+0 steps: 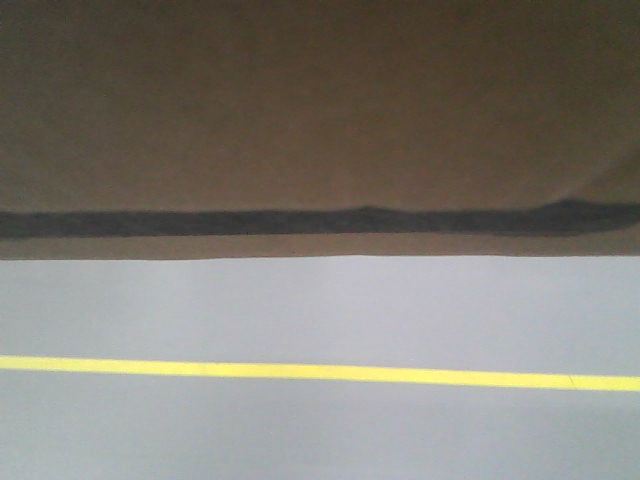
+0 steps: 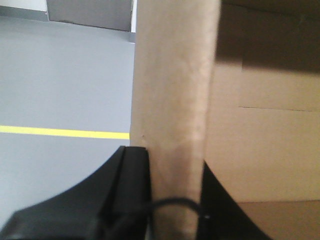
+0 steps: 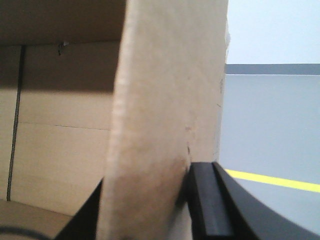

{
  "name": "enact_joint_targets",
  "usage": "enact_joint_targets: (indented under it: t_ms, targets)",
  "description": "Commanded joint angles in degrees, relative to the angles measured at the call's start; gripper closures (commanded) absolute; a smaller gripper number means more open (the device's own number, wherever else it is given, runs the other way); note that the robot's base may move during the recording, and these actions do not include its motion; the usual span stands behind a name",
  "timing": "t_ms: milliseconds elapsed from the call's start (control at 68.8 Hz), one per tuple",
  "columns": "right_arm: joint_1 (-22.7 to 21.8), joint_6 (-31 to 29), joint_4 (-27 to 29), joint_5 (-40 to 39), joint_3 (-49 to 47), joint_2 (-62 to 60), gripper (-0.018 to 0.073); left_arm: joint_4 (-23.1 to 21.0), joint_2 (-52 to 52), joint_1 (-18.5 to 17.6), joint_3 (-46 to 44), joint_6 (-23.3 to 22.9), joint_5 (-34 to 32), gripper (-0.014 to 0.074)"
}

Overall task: Grab box from left shelf to table start
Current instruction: 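Hold the box with both grippers while the base turns away, then hold the box with both grippers while driving toward the white table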

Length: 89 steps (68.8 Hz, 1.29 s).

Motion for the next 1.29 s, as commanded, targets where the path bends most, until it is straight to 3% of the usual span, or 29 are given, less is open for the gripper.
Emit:
enact_joint_targets:
  t_ms: [0,1279]
  targets:
    - [-0.26,-0.11,-2.83,-8.56,-1.58,1.21,0.0501,0.23,0.44,-0.2,-2.12,-1.86,-11.56,0.0689]
    - [-0.26,-0.11,-2.83,-8.53,-1.58,1.27,0.0501,0.23,0.65,-0.2,-2.12,-1.86,-11.56,0.0689]
